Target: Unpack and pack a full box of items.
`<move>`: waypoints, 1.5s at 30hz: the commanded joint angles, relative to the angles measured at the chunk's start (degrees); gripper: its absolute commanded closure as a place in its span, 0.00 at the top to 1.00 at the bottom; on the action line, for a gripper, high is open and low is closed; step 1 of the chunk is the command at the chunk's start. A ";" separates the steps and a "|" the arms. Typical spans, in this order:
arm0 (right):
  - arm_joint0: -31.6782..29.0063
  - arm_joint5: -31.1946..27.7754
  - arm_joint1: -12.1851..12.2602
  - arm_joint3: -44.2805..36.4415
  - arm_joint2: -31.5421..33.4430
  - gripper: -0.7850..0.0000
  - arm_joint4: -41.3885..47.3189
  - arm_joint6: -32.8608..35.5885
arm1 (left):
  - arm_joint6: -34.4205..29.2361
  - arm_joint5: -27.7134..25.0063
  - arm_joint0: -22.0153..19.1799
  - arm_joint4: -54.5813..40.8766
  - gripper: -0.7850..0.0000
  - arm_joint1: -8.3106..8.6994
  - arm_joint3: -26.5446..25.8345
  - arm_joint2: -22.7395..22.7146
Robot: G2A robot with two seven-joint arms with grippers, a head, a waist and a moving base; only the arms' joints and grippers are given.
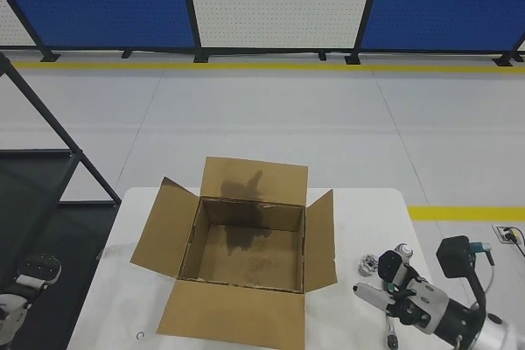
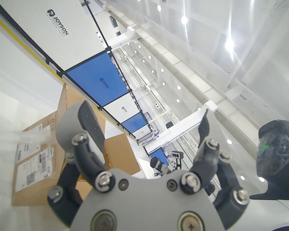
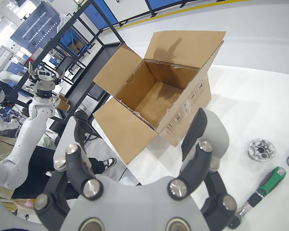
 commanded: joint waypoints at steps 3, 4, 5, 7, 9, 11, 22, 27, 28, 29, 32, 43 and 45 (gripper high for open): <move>0.00 0.00 0.00 0.00 0.00 1.00 0.00 0.00 | 0.00 0.00 0.00 0.00 1.00 0.00 0.00 0.00; 0.00 0.00 0.00 0.00 0.00 1.00 0.00 0.00 | 0.00 0.00 0.00 0.00 1.00 0.00 0.00 0.00; 0.00 0.00 0.00 0.00 0.00 1.00 0.00 0.00 | 0.00 0.00 0.00 0.00 1.00 0.00 0.00 0.00; -0.20 -0.07 0.01 0.01 -0.19 1.00 0.23 -0.70 | -0.07 0.47 0.01 -0.14 1.00 0.00 -0.18 0.26; -0.90 -0.80 0.19 0.00 -0.63 1.00 -0.32 -2.11 | -1.14 1.42 -0.06 -1.40 1.00 0.03 -0.61 0.61; -1.48 -0.06 0.48 0.00 -0.92 1.00 -4.03 -2.10 | -1.73 1.91 -0.16 -2.56 1.00 0.07 -0.51 -0.05; -3.14 12.55 1.82 3.01 -8.00 1.00 -37.38 1.88 | -2.98 3.27 -1.36 -3.94 1.00 0.24 0.62 -1.19; -2.81 14.14 2.36 7.12 -8.33 1.00 -44.18 5.90 | -2.98 3.27 -1.36 -3.94 1.00 0.24 0.62 -1.19; -2.72 14.62 2.44 8.02 -8.09 1.00 -44.99 6.41 | -2.98 3.27 -1.36 -3.94 1.00 0.24 0.62 -1.19; -2.65 14.58 2.53 8.87 -8.14 1.00 -45.55 7.30 | -2.98 3.27 -1.36 -3.94 1.00 0.24 0.62 -1.19; -1.91 15.52 2.81 10.78 -8.38 1.00 -49.16 10.49 | -2.98 3.27 -1.36 -3.94 1.00 0.24 0.62 -1.19; -1.91 15.52 2.81 10.78 -8.38 1.00 -49.16 10.49 | -2.98 3.27 -1.36 -3.94 1.00 0.24 0.62 -1.19; -2.35 14.33 2.86 11.25 -9.32 1.00 -49.95 8.75 | -2.98 3.27 -1.36 -3.94 1.00 0.24 0.62 -1.19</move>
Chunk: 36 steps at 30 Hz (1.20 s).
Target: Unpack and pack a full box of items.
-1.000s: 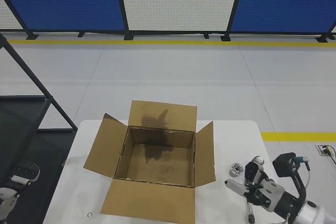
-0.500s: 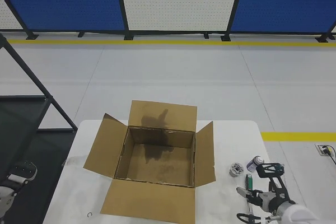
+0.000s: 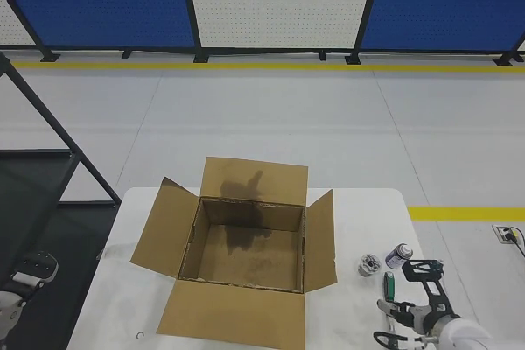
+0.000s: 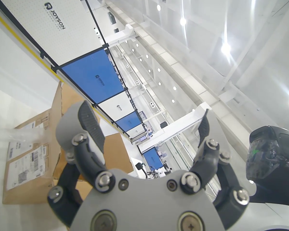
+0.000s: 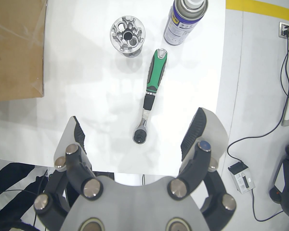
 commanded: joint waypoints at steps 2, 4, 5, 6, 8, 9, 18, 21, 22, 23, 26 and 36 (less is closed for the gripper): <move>0.03 -0.37 0.11 2.04 -2.53 1.00 -4.51 -1.48 | 0.00 0.00 0.00 0.00 1.00 0.00 0.00 0.00; 1.02 0.91 0.06 3.86 -4.69 1.00 -7.06 -0.79 | 0.00 0.00 0.00 0.00 1.00 0.00 0.00 0.00; 1.57 1.42 0.03 4.81 -5.62 1.00 -8.19 -0.42 | 0.00 0.00 0.00 0.00 1.00 0.00 0.00 0.00; 2.15 1.74 0.01 5.74 -6.47 1.00 -8.98 0.00 | 0.00 0.00 0.00 0.00 1.00 0.00 0.00 0.00; 3.38 3.03 -0.06 7.75 -7.48 1.00 -10.47 0.82 | 0.00 0.00 0.00 0.00 1.00 0.00 0.00 0.00; 3.98 3.28 -0.09 8.52 -8.00 1.00 -10.75 1.22 | 0.00 0.00 0.00 0.00 1.00 0.00 0.00 0.00; 7.37 4.05 -0.17 13.87 -9.34 0.58 -11.72 3.71 | 0.00 0.00 0.00 0.00 1.00 0.00 0.00 0.00; 8.57 4.35 -0.22 15.56 -9.72 0.47 -11.80 4.17 | 0.00 0.00 0.00 0.00 1.00 0.00 0.00 0.00; 8.94 4.40 -0.24 16.14 -9.94 0.46 -11.93 4.32 | 0.00 0.00 0.00 0.00 1.00 0.00 0.00 0.00; 9.34 4.42 -0.26 16.71 -10.24 0.46 -12.14 4.45 | 0.00 0.00 0.00 0.00 1.00 0.00 0.00 0.00; 10.66 4.52 -0.34 18.64 -10.95 0.45 -12.27 4.75 | 0.00 0.00 0.00 0.00 1.00 0.00 0.00 0.00; 13.90 4.24 -0.47 24.66 -11.56 0.44 -11.43 4.75 | 0.00 0.00 0.00 0.00 1.00 0.00 0.00 0.00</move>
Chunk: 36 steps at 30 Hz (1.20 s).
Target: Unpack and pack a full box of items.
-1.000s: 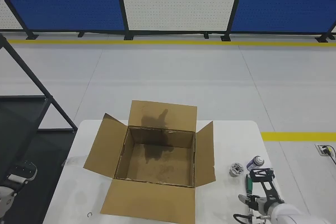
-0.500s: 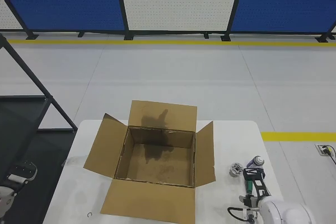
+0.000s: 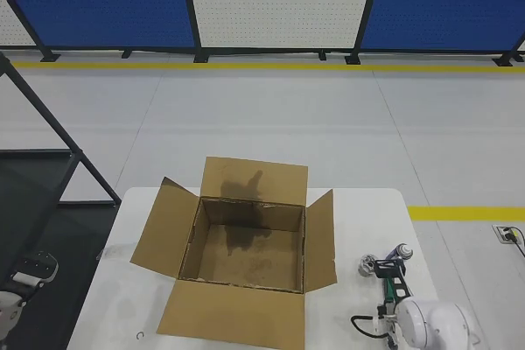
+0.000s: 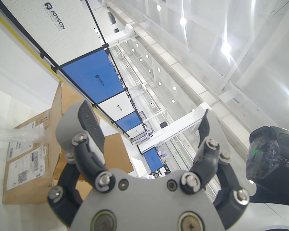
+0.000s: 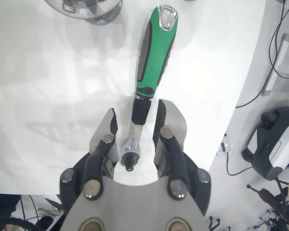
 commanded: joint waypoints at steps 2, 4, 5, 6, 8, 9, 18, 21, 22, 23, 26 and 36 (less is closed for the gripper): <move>0.61 -0.03 0.00 1.39 0.08 0.43 0.18 -0.21 | 0.00 0.00 0.00 0.00 1.00 0.00 0.00 0.00; 0.94 -0.05 0.00 2.18 0.11 0.42 0.31 -0.34 | 0.00 0.00 0.00 0.00 1.00 0.00 0.00 0.00; 1.11 -0.07 0.00 2.55 0.14 0.42 0.38 -0.43 | 0.00 0.00 0.00 0.00 1.00 0.00 0.00 0.00; 1.27 -0.07 0.01 2.95 0.19 0.42 0.45 -0.49 | 0.00 0.00 0.00 0.00 1.00 0.00 0.00 0.00; 1.58 -0.11 0.01 3.59 0.23 0.41 0.58 -0.62 | 0.00 0.00 0.00 0.00 1.00 0.00 0.00 0.00; 1.68 -0.09 0.01 3.83 0.22 0.41 0.68 -0.59 | 0.00 0.00 0.00 0.00 1.00 0.00 0.00 0.00; 1.99 -0.15 0.03 5.23 -0.06 0.24 0.65 -0.90 | 0.00 0.00 0.00 0.00 1.00 0.00 0.00 0.00; 2.14 -0.33 0.05 5.64 -0.04 0.15 0.75 -0.96 | 0.00 0.00 0.00 0.00 1.00 0.00 0.00 0.00; 2.20 -0.41 0.07 5.78 0.03 0.13 0.78 -1.02 | 0.00 0.00 0.00 0.00 1.00 0.00 0.00 0.00; 2.26 -0.40 0.08 5.92 0.13 0.05 0.88 -1.06 | 0.00 0.00 0.00 0.00 1.00 0.00 0.00 0.00; 2.27 -0.39 0.15 5.56 0.76 0.00 1.43 -1.42 | 0.00 0.00 0.00 0.00 1.00 0.00 0.00 0.00; -4.41 -2.02 0.98 -12.79 7.76 0.00 3.95 -2.79 | 0.00 0.00 0.00 0.00 1.00 0.00 0.00 0.00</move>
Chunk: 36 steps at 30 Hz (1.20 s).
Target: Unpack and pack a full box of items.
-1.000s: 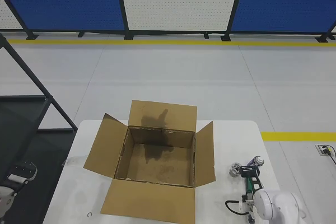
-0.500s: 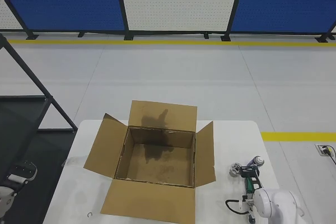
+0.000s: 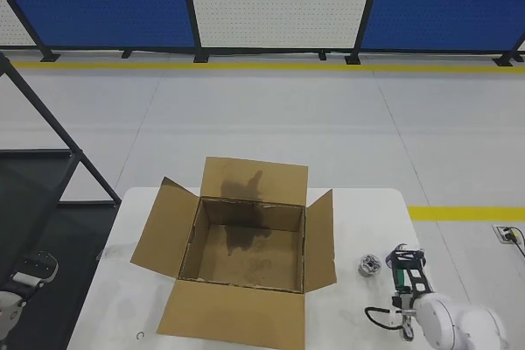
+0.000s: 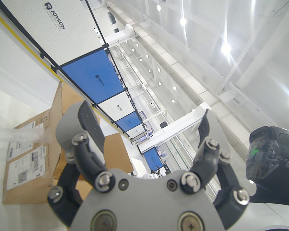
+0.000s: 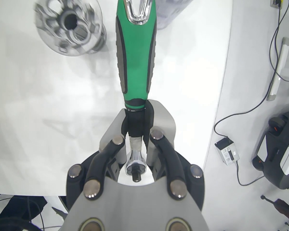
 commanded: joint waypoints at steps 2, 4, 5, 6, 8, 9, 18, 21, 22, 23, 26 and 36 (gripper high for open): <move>-2.55 -0.99 0.21 -8.05 2.12 0.00 0.91 -0.54 | 0.00 0.00 0.00 0.00 1.00 0.00 0.00 0.00; -3.96 -1.68 0.31 -12.77 3.10 0.00 1.82 -0.78 | 0.00 0.00 0.00 0.00 1.00 0.00 0.00 0.00; -4.63 -2.31 0.33 -15.01 3.32 0.00 2.84 -1.02 | 0.00 0.00 0.00 0.00 1.00 0.00 0.00 0.00; -5.31 -2.88 0.36 -16.91 3.54 0.00 3.65 -1.38 | 0.00 0.00 0.00 0.00 1.00 0.00 0.00 0.00; -6.55 -3.61 0.40 -20.22 3.78 0.00 4.90 -2.58 | 0.00 0.00 0.00 0.00 1.00 0.00 0.00 0.00; -7.09 -4.09 0.42 -21.51 3.79 0.00 5.44 -3.21 | 0.00 0.00 0.00 0.00 1.00 0.00 0.00 0.00; -8.09 -6.83 0.59 -25.14 3.99 0.00 8.23 -6.01 | 0.00 0.00 0.00 0.00 1.00 0.00 0.00 0.00; -8.09 -6.83 0.59 -25.14 3.99 0.00 8.23 -6.01 | 0.00 0.00 0.00 0.00 1.00 0.00 0.00 0.00; -8.09 -6.83 0.59 -25.14 3.99 0.00 8.23 -6.01 | 0.00 0.00 0.00 0.00 1.00 0.00 0.00 0.00; -8.09 -6.83 0.59 -25.14 3.99 0.00 8.23 -6.01 | 0.00 0.00 0.00 0.00 1.00 0.00 0.00 0.00; -8.09 -6.83 0.59 -25.14 3.99 0.00 8.23 -6.01 | 0.00 0.00 0.00 0.00 1.00 0.00 0.00 0.00; -0.76 -12.08 0.92 -25.14 -1.76 0.00 7.87 -13.23 | 0.61 0.10 0.68 0.51 1.00 -0.15 -0.51 -0.11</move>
